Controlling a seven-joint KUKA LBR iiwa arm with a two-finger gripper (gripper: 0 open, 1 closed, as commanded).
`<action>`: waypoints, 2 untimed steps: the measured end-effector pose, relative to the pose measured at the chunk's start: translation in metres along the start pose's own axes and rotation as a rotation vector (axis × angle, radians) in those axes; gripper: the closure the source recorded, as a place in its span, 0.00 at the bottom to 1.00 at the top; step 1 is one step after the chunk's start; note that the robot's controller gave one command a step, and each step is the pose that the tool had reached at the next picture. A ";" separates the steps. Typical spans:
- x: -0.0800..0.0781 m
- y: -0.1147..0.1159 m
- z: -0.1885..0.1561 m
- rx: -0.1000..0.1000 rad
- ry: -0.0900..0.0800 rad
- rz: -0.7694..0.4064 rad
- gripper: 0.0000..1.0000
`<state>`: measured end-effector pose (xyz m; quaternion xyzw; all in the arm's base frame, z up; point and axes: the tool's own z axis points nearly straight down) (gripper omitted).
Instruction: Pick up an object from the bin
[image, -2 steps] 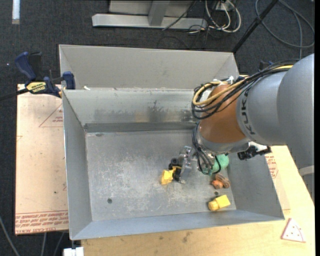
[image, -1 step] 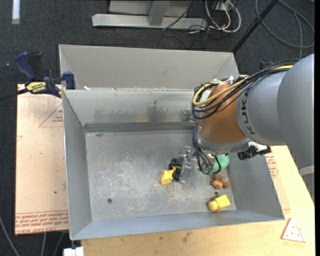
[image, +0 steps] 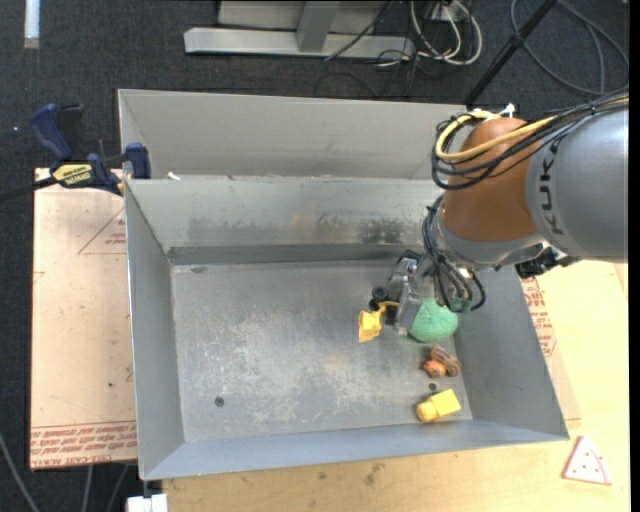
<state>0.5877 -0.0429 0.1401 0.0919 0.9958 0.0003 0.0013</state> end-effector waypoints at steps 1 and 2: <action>0.000 0.000 0.000 0.000 0.000 -0.001 1.00; -0.007 -0.006 -0.126 0.000 -0.002 0.001 1.00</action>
Offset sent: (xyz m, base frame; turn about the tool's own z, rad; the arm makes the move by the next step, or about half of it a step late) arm 0.0046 -0.0076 0.1253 0.0033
